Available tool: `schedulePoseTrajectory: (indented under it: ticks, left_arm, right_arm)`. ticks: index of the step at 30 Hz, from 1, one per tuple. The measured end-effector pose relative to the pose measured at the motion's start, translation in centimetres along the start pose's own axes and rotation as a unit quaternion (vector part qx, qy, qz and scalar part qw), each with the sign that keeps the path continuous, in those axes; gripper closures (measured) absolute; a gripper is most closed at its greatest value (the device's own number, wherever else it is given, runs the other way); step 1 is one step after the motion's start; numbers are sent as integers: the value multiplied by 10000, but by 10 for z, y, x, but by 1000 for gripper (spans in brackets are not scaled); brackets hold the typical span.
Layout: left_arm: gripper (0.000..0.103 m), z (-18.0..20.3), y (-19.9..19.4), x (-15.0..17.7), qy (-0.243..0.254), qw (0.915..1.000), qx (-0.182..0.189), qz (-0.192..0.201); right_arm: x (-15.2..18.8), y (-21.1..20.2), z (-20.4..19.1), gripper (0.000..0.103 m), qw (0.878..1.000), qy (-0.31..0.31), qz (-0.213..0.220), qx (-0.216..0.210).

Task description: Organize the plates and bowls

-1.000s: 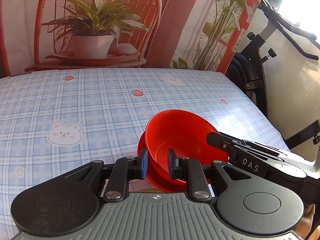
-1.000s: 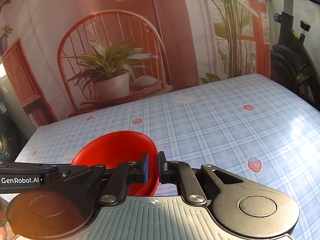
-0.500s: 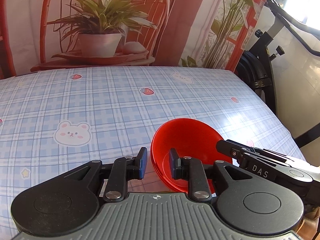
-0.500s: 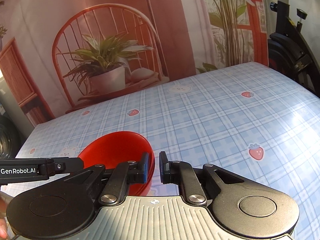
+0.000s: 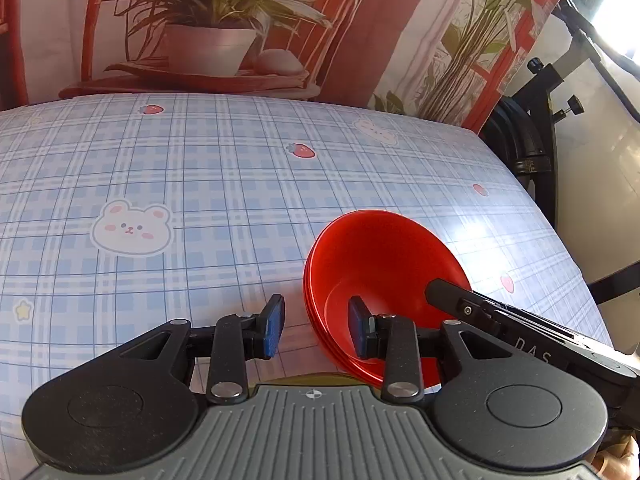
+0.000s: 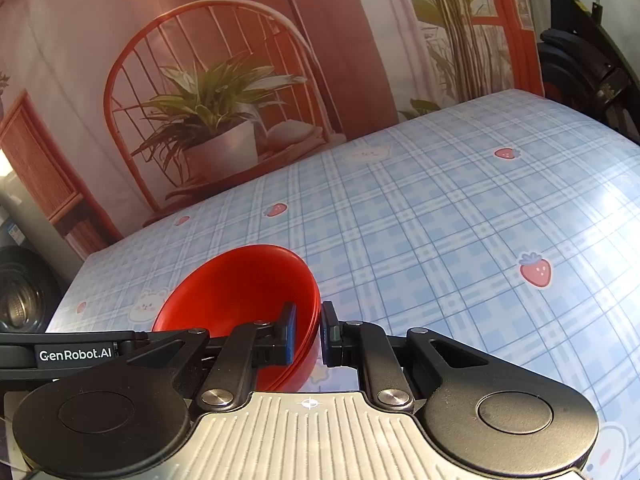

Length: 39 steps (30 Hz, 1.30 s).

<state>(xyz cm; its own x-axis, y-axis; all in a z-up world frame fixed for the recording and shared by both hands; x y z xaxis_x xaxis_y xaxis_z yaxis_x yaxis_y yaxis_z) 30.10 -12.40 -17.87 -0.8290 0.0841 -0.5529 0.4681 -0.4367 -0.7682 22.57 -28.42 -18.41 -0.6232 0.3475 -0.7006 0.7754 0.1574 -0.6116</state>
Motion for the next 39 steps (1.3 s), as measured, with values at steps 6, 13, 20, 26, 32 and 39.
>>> schedulePoseTrajectory:
  ticks: [6,13,20,26,32,39]
  left_arm:
    - [68,6,5,2,-18,10000,76,-51]
    - [68,19,-1,0,193,9998,-14,-17]
    - [68,33,-14,-6,348,9993,0,135]
    - [68,41,-28,-3,464,9988,-13,170]
    - [68,44,-48,3,581,9981,17,226]
    - [68,35,-72,12,526,9980,-9,339]
  right_arm:
    - [1,-2,1,90,10000,53,-3,-32]
    - [-1,-9,4,90,9997,237,100,-16]
    - [-11,-29,6,90,9989,286,360,-27]
    - [-11,-45,7,90,9985,307,438,-64]
    - [-10,-63,0,90,9984,209,504,-113]
    - [-5,-78,-22,90,9986,-4,485,-223]
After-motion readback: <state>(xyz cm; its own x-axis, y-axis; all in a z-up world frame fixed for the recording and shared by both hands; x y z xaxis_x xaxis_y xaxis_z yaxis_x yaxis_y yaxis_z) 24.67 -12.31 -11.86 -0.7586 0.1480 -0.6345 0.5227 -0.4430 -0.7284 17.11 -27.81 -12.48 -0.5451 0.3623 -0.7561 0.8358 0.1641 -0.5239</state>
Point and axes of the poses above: each gripper's, at about its wrist camera, not at the fingertips, and y roughly the way its jaws point, z to its right, x to its underside, the point moved 5 cm from there along y, roughly the way its jaws point, and after that the axes turned 5 degrees about -y, right-handed, at the moved point
